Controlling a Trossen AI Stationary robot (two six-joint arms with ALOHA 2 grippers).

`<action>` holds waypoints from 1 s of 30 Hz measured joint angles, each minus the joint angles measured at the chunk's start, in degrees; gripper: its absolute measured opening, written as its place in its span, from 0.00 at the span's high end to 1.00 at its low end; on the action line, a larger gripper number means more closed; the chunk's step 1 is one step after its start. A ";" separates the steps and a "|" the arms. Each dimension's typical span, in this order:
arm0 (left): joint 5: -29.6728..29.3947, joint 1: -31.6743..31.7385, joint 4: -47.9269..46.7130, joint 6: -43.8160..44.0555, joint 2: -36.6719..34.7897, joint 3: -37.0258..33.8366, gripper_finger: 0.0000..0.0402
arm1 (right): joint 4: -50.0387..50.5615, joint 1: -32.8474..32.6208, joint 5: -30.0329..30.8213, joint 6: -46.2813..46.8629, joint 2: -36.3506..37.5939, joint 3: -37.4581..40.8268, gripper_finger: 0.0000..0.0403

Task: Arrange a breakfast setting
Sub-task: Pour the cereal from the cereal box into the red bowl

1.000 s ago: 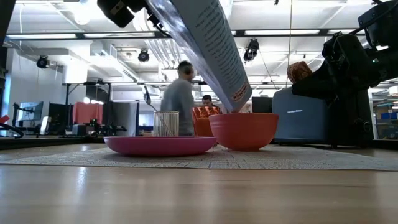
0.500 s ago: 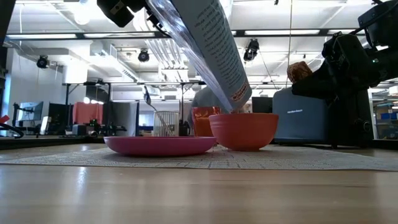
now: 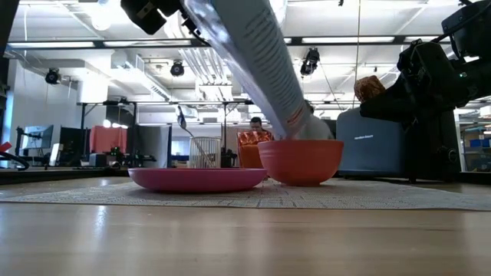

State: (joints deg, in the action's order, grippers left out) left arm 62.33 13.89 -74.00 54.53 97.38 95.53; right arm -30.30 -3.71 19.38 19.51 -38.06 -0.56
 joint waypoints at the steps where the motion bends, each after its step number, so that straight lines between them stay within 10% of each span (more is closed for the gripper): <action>1: -0.11 0.00 -0.18 0.03 0.00 0.00 0.55 | 0.00 0.00 -0.02 0.00 0.00 -0.01 0.79; 30: 0.17 -0.31 1.84 0.14 0.01 0.00 0.55 | -0.02 -0.02 0.00 -0.02 0.00 0.00 0.79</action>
State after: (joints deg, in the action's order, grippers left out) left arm 62.50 13.58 -72.15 54.67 97.40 95.53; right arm -30.32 -3.73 19.38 19.49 -38.06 -0.56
